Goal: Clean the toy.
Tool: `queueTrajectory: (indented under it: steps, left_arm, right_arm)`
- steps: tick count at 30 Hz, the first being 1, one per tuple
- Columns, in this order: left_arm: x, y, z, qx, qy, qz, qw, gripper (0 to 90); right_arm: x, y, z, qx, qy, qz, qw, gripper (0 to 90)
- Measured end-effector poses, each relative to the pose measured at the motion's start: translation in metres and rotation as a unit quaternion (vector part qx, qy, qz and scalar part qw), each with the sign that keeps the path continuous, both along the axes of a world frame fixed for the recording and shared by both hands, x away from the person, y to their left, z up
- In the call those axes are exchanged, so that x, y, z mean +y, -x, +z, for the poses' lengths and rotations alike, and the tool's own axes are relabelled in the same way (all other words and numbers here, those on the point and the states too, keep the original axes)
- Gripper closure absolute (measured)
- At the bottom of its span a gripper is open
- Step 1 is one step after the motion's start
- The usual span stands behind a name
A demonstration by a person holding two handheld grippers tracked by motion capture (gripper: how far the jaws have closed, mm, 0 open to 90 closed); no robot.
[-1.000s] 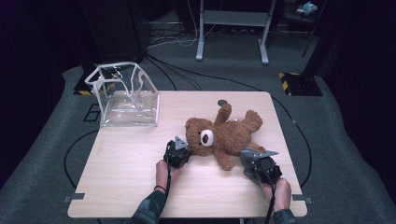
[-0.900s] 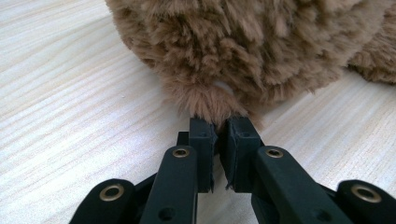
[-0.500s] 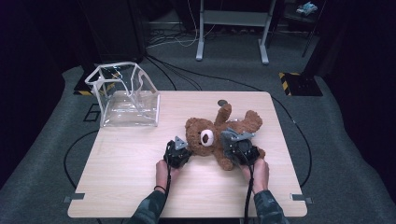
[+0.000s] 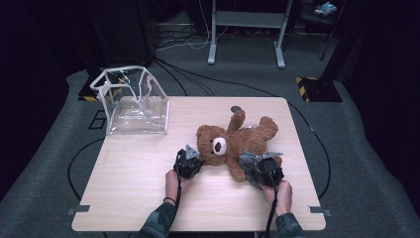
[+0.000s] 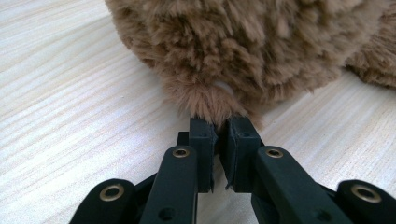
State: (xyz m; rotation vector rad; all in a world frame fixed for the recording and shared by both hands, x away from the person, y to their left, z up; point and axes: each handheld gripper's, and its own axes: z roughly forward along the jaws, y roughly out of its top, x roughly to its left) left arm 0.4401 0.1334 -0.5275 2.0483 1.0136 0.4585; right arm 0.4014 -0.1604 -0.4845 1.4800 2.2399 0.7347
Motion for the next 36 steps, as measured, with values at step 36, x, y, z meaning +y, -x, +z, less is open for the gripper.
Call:
queueTrajectory:
  steps: [36]
  left_arm:
    - [0.001, 0.000, 0.000, 0.003, 0.001, -0.003, 1.0000, 82.7]
  right_arm:
    - [0.061, 0.000, 0.044, -0.010, 0.021, 0.071, 0.9972, 72.5]
